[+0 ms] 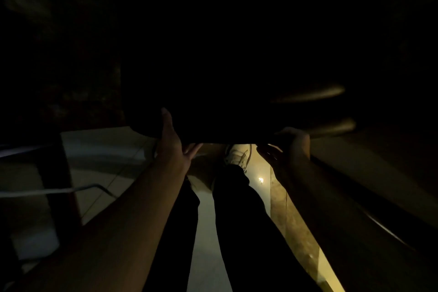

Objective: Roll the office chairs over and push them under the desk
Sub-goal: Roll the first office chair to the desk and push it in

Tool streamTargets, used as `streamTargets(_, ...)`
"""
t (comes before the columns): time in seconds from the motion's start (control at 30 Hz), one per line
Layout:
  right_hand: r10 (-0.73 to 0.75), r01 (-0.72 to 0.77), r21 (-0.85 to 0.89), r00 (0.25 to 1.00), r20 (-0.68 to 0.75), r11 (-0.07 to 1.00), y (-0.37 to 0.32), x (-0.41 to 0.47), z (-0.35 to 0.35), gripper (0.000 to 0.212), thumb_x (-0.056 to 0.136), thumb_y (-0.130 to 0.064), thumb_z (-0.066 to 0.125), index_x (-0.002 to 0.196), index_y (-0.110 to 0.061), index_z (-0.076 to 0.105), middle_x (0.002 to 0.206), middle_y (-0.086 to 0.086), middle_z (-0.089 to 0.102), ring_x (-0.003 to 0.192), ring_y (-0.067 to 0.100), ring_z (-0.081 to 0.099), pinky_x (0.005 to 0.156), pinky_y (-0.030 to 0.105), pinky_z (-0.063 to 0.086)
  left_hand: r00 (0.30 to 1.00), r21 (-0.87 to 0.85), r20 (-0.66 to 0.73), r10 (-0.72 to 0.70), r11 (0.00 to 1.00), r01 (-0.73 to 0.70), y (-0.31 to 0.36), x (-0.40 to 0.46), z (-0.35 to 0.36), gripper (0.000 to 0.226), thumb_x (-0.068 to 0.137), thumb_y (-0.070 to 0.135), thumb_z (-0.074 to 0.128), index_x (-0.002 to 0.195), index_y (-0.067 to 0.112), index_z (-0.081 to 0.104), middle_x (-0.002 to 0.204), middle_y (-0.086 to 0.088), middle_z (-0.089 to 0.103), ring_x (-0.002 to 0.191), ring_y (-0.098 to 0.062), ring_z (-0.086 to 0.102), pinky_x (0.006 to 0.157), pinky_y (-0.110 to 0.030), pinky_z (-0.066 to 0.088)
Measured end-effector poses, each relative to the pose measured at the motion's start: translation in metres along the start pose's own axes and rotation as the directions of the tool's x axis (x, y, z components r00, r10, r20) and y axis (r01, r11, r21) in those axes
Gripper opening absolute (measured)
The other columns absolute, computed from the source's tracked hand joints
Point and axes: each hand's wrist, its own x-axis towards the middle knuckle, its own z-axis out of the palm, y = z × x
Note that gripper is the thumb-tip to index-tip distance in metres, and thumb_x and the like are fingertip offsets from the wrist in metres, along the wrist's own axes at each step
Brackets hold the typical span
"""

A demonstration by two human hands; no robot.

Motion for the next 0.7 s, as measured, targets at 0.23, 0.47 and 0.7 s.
streamTargets(0.23,-0.160,0.167,-0.022,0.970,0.182,0.986,-0.088,-0.130,0.017,0.032,0.086,-0.035,0.059,0.112,-0.016,0.064,0.116,0.014,0.069,0.101,0.031,0.068,0.080,0.042,0.052,0.979,-0.025,-0.055,0.195,0.980,-0.197,0.084,-0.140,0.027,0.062,0.080,0.055,0.067,0.128,0.021,0.048,0.114,-0.008,0.062,0.099,-0.024,0.064,0.062,-0.033,0.057)
streamTargets(0.47,-0.390,0.395,-0.025,0.914,0.112,0.918,-0.250,-0.271,0.086,0.047,0.080,-0.050,0.070,0.110,-0.015,0.061,0.099,0.006,0.068,0.082,0.021,0.071,0.066,0.034,0.060,0.784,0.154,-0.219,0.581,0.814,-0.560,0.192,-0.300,0.133,0.063,0.083,0.052,0.069,0.131,0.014,0.051,0.115,-0.005,0.062,0.092,-0.019,0.063,0.059,-0.027,0.054)
streamTargets(0.7,-0.595,0.602,-0.054,0.796,0.108,0.796,-0.430,-0.359,0.181,0.078,0.079,-0.045,0.072,0.138,-0.003,0.042,0.125,0.016,0.056,0.107,0.035,0.060,0.092,0.050,0.052,0.620,0.320,-0.210,0.756,0.653,-0.687,0.345,-0.402,0.254,0.097,0.077,0.062,0.066,0.148,0.007,0.029,0.146,-0.018,0.042,0.127,-0.038,0.047,0.106,-0.051,0.042)
